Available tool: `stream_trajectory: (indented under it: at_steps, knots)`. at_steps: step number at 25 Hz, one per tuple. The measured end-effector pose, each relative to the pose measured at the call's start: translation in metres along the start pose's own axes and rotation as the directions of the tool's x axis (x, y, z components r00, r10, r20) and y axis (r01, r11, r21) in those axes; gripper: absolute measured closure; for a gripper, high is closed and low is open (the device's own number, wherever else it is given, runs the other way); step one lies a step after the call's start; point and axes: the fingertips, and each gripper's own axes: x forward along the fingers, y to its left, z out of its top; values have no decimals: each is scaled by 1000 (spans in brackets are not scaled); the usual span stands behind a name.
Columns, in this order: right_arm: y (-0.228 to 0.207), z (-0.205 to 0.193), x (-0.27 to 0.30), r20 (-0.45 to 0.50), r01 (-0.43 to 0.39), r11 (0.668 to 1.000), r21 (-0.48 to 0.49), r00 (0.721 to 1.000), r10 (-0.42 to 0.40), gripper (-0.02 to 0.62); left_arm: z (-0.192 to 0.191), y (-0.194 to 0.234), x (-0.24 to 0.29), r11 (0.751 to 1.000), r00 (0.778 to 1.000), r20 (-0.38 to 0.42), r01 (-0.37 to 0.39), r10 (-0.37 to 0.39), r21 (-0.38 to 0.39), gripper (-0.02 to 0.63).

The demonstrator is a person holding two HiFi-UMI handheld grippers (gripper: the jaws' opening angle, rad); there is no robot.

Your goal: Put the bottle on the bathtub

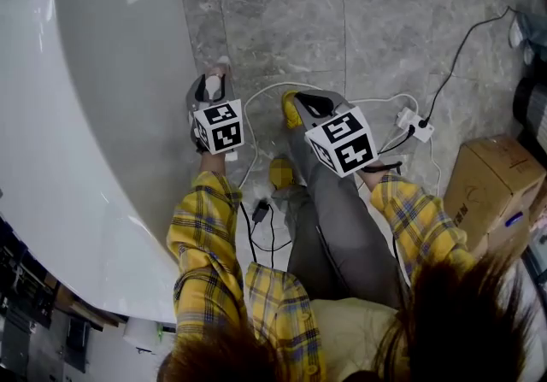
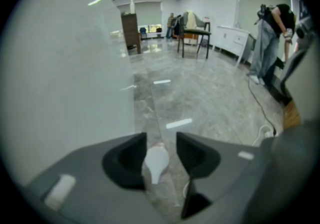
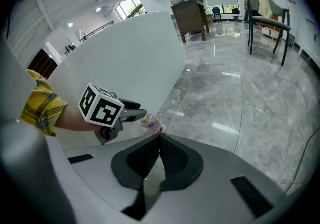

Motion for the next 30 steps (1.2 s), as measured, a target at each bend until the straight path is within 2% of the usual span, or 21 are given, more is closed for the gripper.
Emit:
stream_trajectory:
  at_steps: [7, 13, 18, 23, 30]
  knots:
    - [12, 13, -25, 22, 0, 1000, -3, 1000, 0, 581, 21, 1, -36, 999, 999, 35, -8, 10, -47, 423]
    - [24, 29, -49, 37, 2, 1000, -31, 999, -1, 581, 43, -2, -72, 1000, 998, 58, 9, -8, -9, 428]
    - [37, 45, -66, 47, 1, 999, -47, 999, 1, 581, 60, -1, -103, 999, 996, 84, 20, -17, -37, 443]
    - [54, 61, -82, 59, -7, 998, -68, 998, 11, 581, 72, -2, -135, 999, 994, 100, 45, -44, -10, 443]
    - [70, 80, -105, 84, -7, 997, -70, 996, 13, 581, 93, -2, -185, 994, 988, 136, 85, -74, -70, 443]
